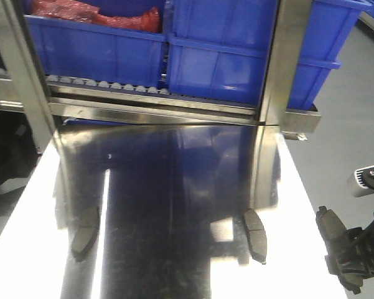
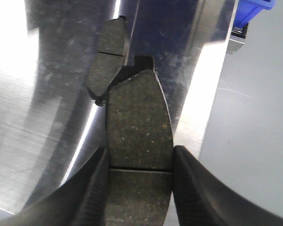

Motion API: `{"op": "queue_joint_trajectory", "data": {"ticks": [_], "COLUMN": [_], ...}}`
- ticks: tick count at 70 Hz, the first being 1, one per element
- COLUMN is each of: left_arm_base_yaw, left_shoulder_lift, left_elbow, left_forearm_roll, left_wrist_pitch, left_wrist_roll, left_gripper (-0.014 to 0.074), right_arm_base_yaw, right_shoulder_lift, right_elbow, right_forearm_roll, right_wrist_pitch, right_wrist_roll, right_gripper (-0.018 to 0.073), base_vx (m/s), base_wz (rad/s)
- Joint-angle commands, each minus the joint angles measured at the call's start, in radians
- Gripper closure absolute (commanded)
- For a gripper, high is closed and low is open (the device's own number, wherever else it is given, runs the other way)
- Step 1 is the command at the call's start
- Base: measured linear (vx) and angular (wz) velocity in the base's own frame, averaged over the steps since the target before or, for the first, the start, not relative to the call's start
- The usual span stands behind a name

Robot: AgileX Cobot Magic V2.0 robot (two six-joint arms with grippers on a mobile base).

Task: Move and align brake pads A on conveyor
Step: 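Lift the pad in the right gripper and turn the base away, then drive along the yellow floor line holding both pads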

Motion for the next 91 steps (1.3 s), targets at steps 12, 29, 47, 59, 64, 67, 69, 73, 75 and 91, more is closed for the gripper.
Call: {"op": "queue_joint_trajectory", "data": {"ticks": [12,29,47,59,64,67,69,73,75,91], "left_arm_base_yaw": [-0.003,-0.003,-0.003,-0.003,-0.003,-0.003,-0.003,-0.003,-0.003,-0.003], "left_shoulder_lift": [-0.003,-0.003,-0.003,-0.003,-0.003,-0.003,-0.003,-0.003,-0.003,-0.003], "left_elbow": [-0.028,-0.028,-0.028,-0.028,-0.028,-0.028,-0.028,-0.028,-0.028,-0.028], "left_forearm_roll": [-0.002,-0.002,-0.002,-0.002,-0.002,-0.002,-0.002,-0.002,-0.002,-0.002], "left_wrist_pitch": [-0.076,-0.076,-0.073,-0.059,-0.053,-0.046,-0.043,-0.036,-0.034,-0.032], "left_wrist_roll": [0.000,0.000,0.000,0.000,0.000,0.000,0.000,0.000,0.000,0.000], "left_gripper": [0.0476,0.0476,0.0476,0.0476,0.0476,0.0476,0.0476,0.0476,0.0476,0.0476], "right_arm_base_yaw": [0.001,0.001,0.001,0.001,0.001,0.001,0.001,0.001,0.001,0.001], "right_shoulder_lift": [-0.015,-0.015,-0.015,-0.015,-0.015,-0.015,-0.015,-0.015,-0.015,-0.015], "right_elbow": [-0.028,-0.028,-0.028,-0.028,-0.028,-0.028,-0.028,-0.028,-0.028,-0.028], "right_forearm_roll": [0.013,0.013,0.013,0.013,0.013,0.013,0.013,0.013,0.013,0.013], "right_wrist_pitch": [-0.053,-0.053,-0.053,-0.052,-0.052,-0.052,-0.052,-0.052,-0.052,-0.052], "right_wrist_roll": [-0.007,-0.007,-0.007,-0.007,-0.007,-0.007,-0.007,-0.007,-0.007,-0.007], "right_gripper": [0.0559,0.0559,0.0559,0.0559,0.0559,0.0559,0.0559,0.0559,0.0559,0.0559], "base_vx": [-0.09,-0.13,-0.16,-0.15,-0.13,-0.13,-0.12,-0.12,-0.11,-0.10], "base_wz": [0.33,0.59,0.67,0.57,0.52,0.50,0.48,0.46,0.44,0.40]}}
